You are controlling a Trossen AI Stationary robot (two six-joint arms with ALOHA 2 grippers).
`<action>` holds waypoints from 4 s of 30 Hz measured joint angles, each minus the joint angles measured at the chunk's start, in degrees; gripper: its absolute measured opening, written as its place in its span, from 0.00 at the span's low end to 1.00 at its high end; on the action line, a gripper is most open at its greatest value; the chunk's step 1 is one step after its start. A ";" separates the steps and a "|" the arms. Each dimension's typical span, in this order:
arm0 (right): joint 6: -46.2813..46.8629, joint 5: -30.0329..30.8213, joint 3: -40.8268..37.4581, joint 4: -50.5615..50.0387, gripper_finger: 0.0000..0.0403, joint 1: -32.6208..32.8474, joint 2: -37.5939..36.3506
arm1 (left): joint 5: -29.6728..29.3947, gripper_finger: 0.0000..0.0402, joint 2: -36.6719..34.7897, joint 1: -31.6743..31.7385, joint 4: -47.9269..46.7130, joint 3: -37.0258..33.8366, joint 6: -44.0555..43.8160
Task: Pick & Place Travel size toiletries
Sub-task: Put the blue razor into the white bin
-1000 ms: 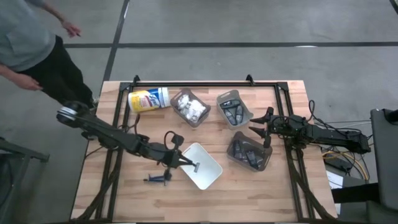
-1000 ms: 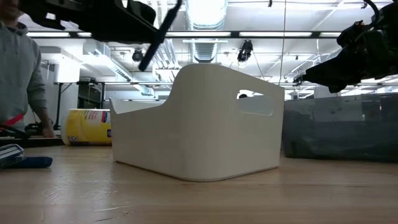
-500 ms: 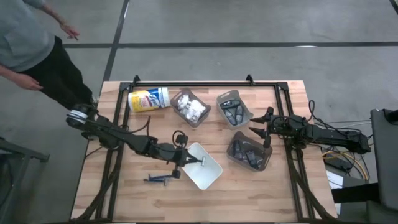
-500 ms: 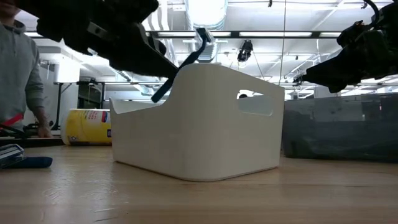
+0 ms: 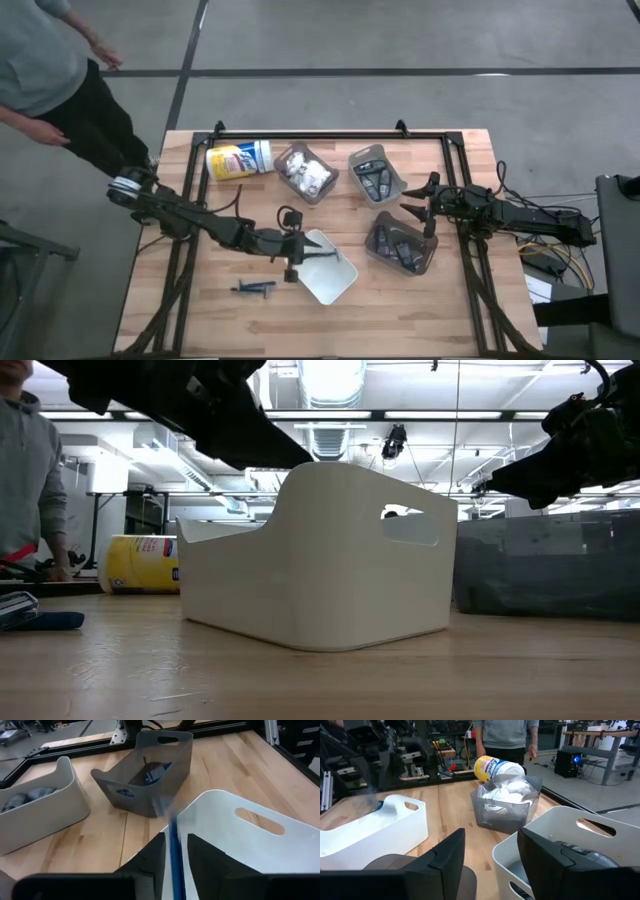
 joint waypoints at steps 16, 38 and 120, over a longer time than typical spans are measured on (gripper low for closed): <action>-0.09 0.00 -0.01 0.02 0.31 -0.01 0.00 | 3.64 0.35 -2.89 -0.40 -1.07 0.24 -1.76; -0.20 0.00 0.00 0.01 0.14 0.00 0.00 | 11.19 0.34 -7.93 -16.05 -19.33 0.26 -4.83; 0.00 0.02 -0.01 0.01 0.46 -0.01 0.01 | 4.66 0.05 -8.72 -20.13 -35.06 -13.36 -29.61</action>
